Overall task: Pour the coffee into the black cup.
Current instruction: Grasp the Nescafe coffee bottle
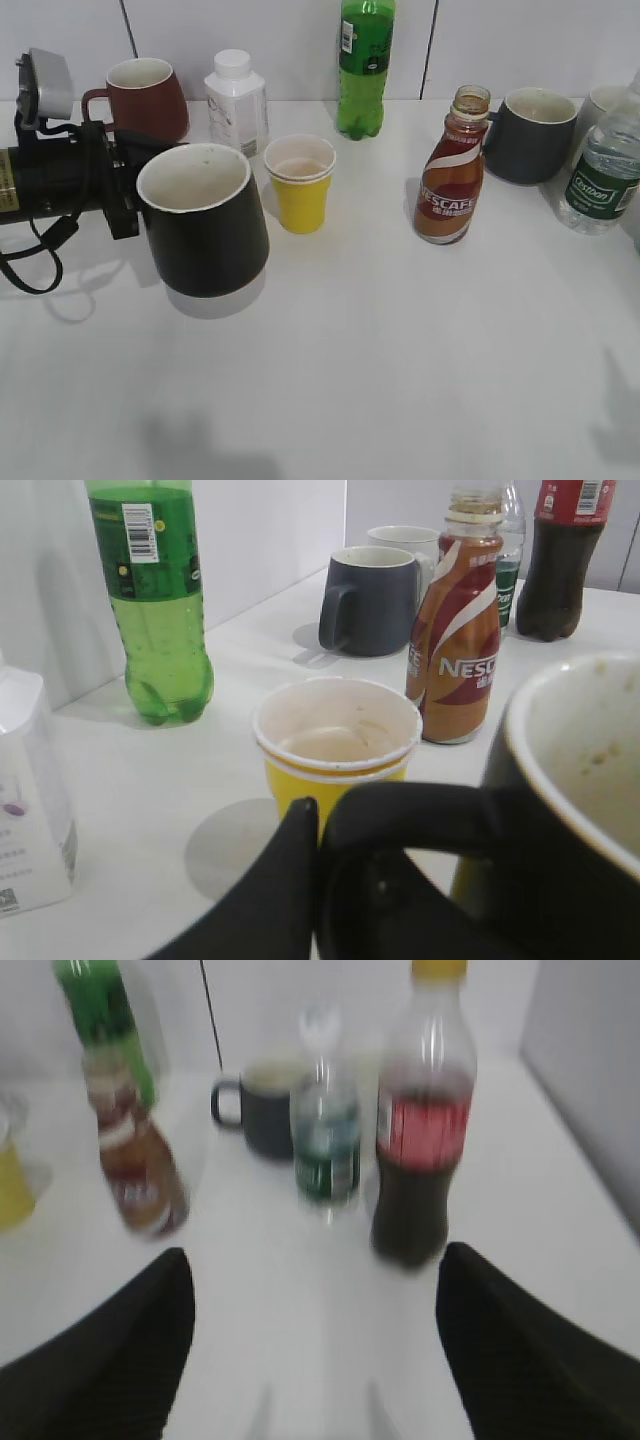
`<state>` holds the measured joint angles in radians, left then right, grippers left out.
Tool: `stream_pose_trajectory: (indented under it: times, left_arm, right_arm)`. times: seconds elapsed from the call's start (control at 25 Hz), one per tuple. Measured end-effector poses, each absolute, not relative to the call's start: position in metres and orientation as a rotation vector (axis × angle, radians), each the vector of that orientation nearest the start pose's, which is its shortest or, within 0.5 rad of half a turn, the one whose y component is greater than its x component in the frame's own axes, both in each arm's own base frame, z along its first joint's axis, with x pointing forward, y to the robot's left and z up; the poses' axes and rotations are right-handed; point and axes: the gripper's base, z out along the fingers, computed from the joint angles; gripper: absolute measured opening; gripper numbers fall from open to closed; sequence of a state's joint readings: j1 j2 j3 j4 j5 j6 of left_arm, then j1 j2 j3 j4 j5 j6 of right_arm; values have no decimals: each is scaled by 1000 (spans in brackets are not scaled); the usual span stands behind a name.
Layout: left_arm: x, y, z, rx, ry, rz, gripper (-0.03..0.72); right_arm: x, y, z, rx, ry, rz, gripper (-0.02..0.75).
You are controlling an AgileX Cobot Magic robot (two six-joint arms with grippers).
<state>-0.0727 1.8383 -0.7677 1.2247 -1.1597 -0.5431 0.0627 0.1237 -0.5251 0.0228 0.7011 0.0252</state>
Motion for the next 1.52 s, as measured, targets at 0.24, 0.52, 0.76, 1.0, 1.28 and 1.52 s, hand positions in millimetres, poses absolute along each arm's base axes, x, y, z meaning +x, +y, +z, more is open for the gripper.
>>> stream_pose_trajectory:
  times: [0.24,0.52,0.76,1.0,1.28,1.52]
  left_arm:
    - [306,-101,174,979,1515,-816,46]
    - [306,-101,174,979,1515,-816,46]
    - [306,-101,174,979,1514,-816,46]
    - [306,-101,174,979,1513,-816,46]
    - [306,-101,174,979,1513,-816,46]
    - [306,-101,174,978,1514,-816,46]
  right_arm:
    - [87,7,337,-122,1634,14,588]
    - [145,23,316,-178,1552,56,588]
    - [174,60,268,-351,1668,169,588]
    - [200,83,230,-378,1798,238,589]
    - [222,95,183,-360,1922,290,638]
    - [237,104,149,-344,1909,339,662]
